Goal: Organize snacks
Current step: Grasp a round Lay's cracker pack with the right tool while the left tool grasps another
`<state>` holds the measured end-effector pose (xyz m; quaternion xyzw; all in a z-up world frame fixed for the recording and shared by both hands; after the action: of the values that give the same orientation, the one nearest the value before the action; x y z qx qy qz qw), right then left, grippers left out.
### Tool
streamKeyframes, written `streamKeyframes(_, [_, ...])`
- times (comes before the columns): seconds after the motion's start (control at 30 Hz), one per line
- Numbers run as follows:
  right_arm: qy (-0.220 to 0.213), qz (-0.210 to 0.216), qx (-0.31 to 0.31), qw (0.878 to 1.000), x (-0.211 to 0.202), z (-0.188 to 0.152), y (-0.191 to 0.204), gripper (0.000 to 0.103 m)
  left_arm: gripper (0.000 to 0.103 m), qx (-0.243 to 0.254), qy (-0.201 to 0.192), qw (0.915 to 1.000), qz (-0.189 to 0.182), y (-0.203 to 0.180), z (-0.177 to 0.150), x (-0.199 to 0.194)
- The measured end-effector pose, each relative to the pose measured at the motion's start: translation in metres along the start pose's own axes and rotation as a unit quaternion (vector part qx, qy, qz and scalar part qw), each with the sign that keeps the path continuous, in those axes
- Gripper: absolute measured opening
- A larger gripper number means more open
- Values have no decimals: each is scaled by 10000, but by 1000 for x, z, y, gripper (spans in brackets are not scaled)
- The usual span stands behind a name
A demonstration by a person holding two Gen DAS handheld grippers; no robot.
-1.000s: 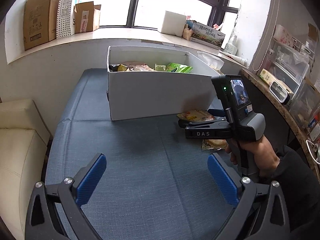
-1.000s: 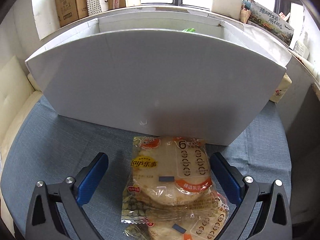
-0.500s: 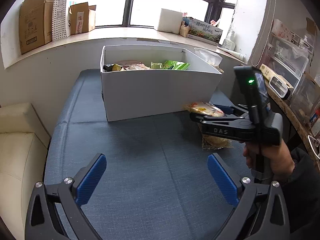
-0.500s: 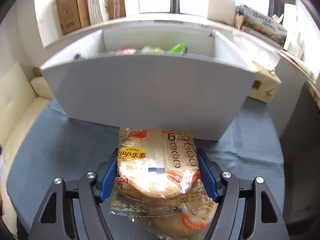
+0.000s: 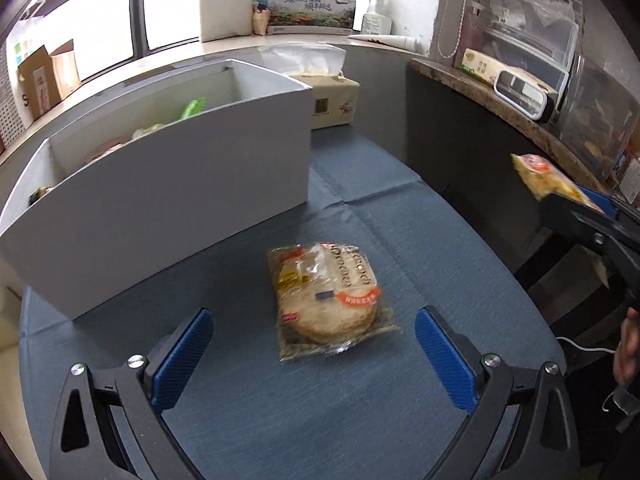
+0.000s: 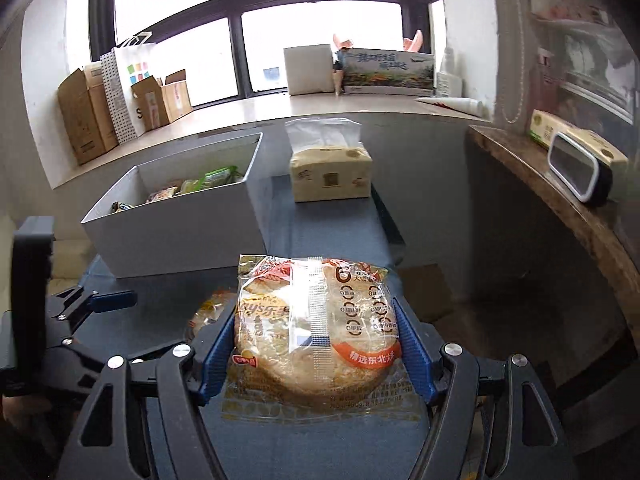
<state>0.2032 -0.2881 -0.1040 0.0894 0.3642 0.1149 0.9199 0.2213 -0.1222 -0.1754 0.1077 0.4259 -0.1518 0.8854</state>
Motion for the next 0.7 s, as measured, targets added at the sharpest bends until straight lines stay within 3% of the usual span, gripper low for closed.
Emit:
streamKeyframes(0.1, [16,-108,217,9997,-4,-8,-20,76,103,12,321,9994,140,-9,6,31])
streamKeyframes(0.33, [105,-81,462,9988,1,-17,-33,76,103,123,599,9976,328,-18,5,63])
streamKeyframes(0.4, [114,-68,447,9989,2,-18,-33,76,99,45,537,9983,227,-16,4,64])
streamKeyframes(0.47, [126,-53,450,9989,2,-19,-32,76,82,41,416,9988,241,-12,5,59])
streamKeyframes(0.57, [146,-22,432,9990,2,-21,-29,76,80,-65,392,9992,94,-4,3,52])
streamKeyframes(0.7, [180,55,332,9993,4,-24,-19,76,80,-181,81,9998,65,9,-2,23])
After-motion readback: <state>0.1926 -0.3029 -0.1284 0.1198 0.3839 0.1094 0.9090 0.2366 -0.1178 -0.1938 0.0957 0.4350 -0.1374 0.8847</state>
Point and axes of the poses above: each gripper's, at about its wrist camera, not at the fingertips, and x roughly the way its jaws point, y to its left, z to its top, the point moved 4 cm from there along x, roughly the way its jaws point, and after that the axes turned 12 degrees about x, right-handed, at the moved point
